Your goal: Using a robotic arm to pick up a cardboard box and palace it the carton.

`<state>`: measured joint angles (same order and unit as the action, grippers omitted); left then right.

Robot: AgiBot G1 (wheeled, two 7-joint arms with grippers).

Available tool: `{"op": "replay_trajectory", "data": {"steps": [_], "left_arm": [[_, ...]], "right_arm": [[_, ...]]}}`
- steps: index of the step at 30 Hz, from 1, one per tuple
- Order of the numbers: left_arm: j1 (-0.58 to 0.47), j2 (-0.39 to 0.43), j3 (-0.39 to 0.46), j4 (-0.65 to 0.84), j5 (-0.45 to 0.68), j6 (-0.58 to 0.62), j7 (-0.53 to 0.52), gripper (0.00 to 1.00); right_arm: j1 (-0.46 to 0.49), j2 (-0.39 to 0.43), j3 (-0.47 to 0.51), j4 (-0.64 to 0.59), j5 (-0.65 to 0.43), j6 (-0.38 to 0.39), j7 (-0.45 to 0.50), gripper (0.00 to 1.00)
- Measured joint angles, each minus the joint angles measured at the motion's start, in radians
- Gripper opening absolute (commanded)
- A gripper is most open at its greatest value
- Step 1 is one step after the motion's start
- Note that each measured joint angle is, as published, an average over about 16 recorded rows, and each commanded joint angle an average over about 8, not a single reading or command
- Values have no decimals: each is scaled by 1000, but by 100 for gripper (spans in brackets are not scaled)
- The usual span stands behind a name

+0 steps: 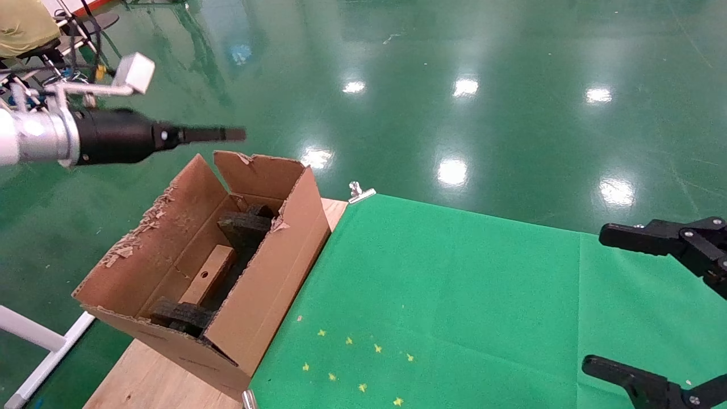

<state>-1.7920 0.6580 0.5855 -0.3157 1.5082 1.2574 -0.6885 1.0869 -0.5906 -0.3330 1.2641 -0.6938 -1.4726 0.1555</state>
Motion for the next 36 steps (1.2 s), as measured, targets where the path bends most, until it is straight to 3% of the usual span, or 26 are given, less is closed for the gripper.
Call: {"op": "replay_trajectory", "data": {"steps": [5, 11, 36], "left_arm": [[18, -19, -54, -46, -110, 124, -37, 100], [39, -23, -81, -72, -170, 185, -54, 100], [266, -32, -157, -370, -374, 206, 130, 100]], "right_arm": [[0, 0, 0, 0, 0, 0, 0, 100], [0, 0, 0, 0, 0, 0, 0, 100], [0, 0, 0, -1, 1, 0, 0, 100]]}}
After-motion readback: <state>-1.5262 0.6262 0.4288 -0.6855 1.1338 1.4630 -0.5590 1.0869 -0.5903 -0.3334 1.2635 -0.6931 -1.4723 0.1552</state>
